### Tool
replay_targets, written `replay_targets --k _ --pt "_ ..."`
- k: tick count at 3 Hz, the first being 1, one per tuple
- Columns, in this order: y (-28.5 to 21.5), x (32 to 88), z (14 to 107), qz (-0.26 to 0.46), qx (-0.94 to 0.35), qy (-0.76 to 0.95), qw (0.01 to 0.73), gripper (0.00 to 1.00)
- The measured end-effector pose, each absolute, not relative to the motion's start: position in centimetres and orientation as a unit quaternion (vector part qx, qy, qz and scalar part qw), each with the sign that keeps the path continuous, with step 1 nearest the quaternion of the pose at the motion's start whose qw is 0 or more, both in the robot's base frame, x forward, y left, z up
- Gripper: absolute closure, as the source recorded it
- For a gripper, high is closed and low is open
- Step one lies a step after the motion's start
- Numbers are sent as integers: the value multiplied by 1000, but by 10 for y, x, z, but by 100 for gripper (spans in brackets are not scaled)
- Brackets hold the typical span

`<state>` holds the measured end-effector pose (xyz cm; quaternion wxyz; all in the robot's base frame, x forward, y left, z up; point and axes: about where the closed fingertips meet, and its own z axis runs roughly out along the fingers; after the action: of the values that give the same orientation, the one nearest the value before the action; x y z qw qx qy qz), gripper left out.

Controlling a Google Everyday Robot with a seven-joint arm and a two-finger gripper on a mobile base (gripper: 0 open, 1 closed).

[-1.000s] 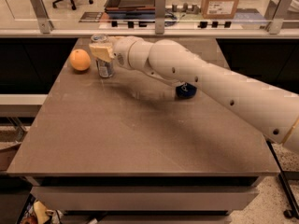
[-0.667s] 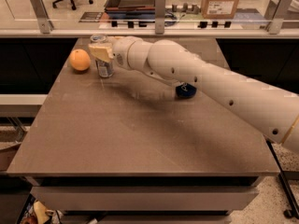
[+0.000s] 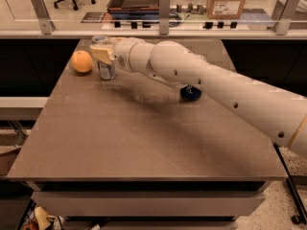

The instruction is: Move redbull can near orange

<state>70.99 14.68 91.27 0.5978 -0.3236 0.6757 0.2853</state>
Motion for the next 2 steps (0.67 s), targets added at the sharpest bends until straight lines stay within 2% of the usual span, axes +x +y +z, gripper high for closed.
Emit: replay_targets --k 1,2 --pt "149 709 913 286 -324 675 597 13" --pt "151 709 913 287 -325 675 597 0"
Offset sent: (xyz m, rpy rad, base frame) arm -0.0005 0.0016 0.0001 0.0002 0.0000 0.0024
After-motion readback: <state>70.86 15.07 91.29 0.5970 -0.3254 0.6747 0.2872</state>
